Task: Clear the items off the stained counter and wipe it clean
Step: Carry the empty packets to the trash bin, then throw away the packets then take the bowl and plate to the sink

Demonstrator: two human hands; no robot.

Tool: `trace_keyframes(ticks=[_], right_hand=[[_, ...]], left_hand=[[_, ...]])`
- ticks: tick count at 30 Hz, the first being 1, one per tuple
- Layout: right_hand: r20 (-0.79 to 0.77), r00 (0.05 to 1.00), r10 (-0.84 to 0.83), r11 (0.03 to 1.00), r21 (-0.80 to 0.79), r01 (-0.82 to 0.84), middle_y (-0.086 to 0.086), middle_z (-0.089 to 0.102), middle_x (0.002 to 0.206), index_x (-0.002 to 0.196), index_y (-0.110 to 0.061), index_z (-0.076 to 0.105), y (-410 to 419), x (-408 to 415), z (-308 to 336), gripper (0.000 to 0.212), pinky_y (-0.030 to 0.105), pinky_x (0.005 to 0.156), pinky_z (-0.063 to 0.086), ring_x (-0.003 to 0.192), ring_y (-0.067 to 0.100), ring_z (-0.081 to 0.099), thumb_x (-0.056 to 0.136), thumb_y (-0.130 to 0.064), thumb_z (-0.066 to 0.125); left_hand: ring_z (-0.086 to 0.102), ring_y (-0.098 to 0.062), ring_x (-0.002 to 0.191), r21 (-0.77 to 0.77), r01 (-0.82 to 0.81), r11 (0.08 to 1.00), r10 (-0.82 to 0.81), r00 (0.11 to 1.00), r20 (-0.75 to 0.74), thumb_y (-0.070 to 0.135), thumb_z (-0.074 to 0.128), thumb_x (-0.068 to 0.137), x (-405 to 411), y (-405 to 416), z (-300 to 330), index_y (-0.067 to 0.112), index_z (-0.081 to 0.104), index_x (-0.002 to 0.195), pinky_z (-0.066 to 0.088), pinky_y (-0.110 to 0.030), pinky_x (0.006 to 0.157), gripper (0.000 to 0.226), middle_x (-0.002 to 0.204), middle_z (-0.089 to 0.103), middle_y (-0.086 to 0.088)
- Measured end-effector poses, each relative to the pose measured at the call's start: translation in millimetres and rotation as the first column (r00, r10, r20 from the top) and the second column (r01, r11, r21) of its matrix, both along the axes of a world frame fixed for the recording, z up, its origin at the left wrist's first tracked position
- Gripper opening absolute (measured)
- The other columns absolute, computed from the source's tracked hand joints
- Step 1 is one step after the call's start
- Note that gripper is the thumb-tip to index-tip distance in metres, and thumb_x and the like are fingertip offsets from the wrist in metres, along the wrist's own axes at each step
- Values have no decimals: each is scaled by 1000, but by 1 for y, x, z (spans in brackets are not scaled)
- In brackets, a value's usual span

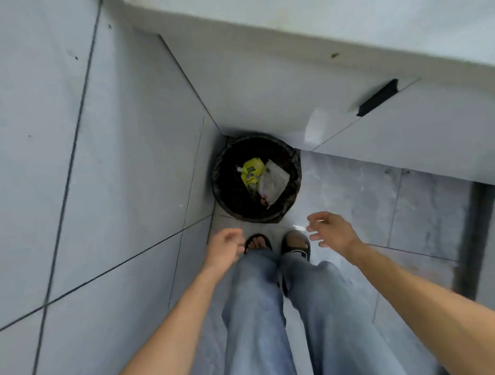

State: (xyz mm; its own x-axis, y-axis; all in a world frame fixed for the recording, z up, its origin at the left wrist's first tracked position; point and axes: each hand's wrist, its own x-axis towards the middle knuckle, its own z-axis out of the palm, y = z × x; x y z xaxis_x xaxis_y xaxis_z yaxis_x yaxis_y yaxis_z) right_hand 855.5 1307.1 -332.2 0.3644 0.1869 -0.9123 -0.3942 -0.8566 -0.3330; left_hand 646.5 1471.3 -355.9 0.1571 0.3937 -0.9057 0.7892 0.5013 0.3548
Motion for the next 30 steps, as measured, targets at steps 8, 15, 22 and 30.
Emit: trace_keyframes(ticks=[8, 15, 22, 30], right_hand=[[50, 966, 254, 965, -76, -250, -4, 79, 89, 93, -30, 70, -109, -34, 162, 15, 43, 86, 59, 88, 20, 75, 101, -29, 58], [119, 985, 127, 991, -64, -120, -3, 78, 88, 97, -25, 73, -163, -53, 252, 15, 31, 72, 57, 75, 13, 74, 104, -25, 60], [184, 979, -88, 995, -29, 95, -5, 79, 88, 98, -21, 74, -197, -63, 285, 15, 25, 63, 53, 75, 12, 75, 103, -29, 62], [229, 842, -488, 859, -47, 510, 2, 78, 85, 90, -16, 73, -231, -143, 297, 15, 32, 66, 55, 75, 20, 75, 99, -21, 62]], left_hand=[[64, -15, 72, -33, 125, 992, -127, 988, -87, 9, 50, 107, -70, -58, 163, 7, 66, 121, 44, -27, 59, 21, 102, 71, -11], [67, -16, 79, -38, 258, 965, -261, 959, -111, 14, 52, 107, -97, -76, 261, 15, 68, 113, 49, -26, 62, 17, 104, 76, -9], [67, -17, 74, 11, 385, 923, -381, 917, -120, 12, 53, 107, -106, -62, 298, 11, 69, 112, 49, -24, 61, 18, 98, 74, -9], [61, -24, 73, -26, 597, 802, -594, 791, -149, 9, 52, 106, -95, -20, 304, 7, 70, 111, 48, -33, 67, 18, 87, 69, -10]])
